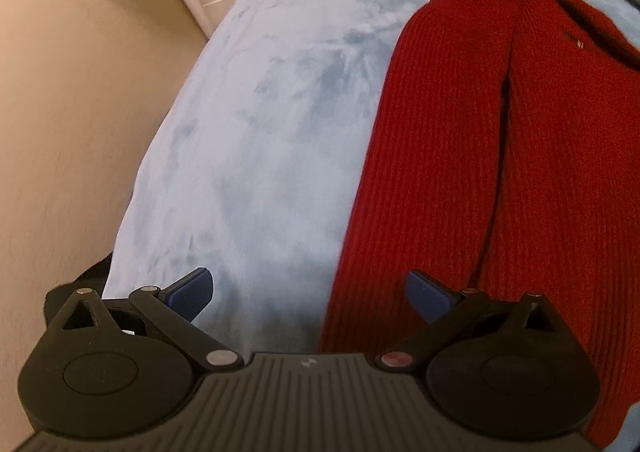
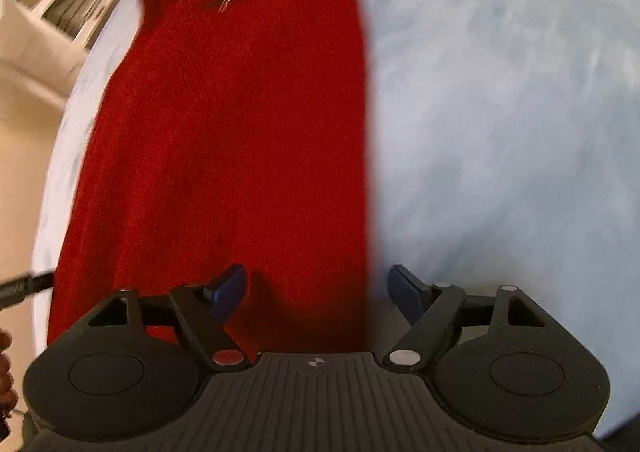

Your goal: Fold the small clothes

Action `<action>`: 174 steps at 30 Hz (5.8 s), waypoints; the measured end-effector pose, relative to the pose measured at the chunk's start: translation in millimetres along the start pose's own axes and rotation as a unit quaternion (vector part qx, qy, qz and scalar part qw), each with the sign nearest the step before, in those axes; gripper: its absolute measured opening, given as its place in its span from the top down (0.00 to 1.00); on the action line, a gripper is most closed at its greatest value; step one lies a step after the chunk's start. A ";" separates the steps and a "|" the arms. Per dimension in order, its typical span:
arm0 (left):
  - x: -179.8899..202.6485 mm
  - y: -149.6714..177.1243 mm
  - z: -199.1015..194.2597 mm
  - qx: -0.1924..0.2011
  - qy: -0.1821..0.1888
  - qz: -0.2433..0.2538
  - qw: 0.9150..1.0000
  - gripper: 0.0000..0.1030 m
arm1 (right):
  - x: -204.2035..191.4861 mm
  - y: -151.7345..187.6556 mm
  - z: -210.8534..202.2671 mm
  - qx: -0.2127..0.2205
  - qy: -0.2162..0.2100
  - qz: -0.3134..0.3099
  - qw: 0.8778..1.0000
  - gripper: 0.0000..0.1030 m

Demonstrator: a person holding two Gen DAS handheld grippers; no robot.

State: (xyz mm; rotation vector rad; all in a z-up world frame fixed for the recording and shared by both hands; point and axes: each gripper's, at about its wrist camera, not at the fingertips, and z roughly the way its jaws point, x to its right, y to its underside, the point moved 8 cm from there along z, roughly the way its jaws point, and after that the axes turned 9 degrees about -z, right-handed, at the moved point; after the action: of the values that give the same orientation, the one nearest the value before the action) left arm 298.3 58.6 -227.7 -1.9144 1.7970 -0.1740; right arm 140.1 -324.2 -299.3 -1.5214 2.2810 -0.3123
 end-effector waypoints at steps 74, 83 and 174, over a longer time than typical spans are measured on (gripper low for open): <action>-45.9 98.0 -43.0 -0.087 0.160 -0.042 0.982 0.90 | 25.4 57.4 -128.7 0.000 0.135 -0.014 0.991 0.50; -162.0 -49.9 -84.8 0.066 0.056 -0.044 0.995 0.92 | 23.2 45.2 -136.4 0.012 0.167 -0.026 0.985 0.50; -0.7 135.8 -79.6 0.027 0.193 0.047 0.980 0.00 | -91.1 119.5 -61.3 -0.004 0.023 -0.449 0.893 0.20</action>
State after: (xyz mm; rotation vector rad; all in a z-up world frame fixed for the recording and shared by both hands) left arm 142.6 37.9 -218.5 -1.8444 2.0999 -0.5908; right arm 45.0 -195.4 -272.9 -2.5027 1.4398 -0.5713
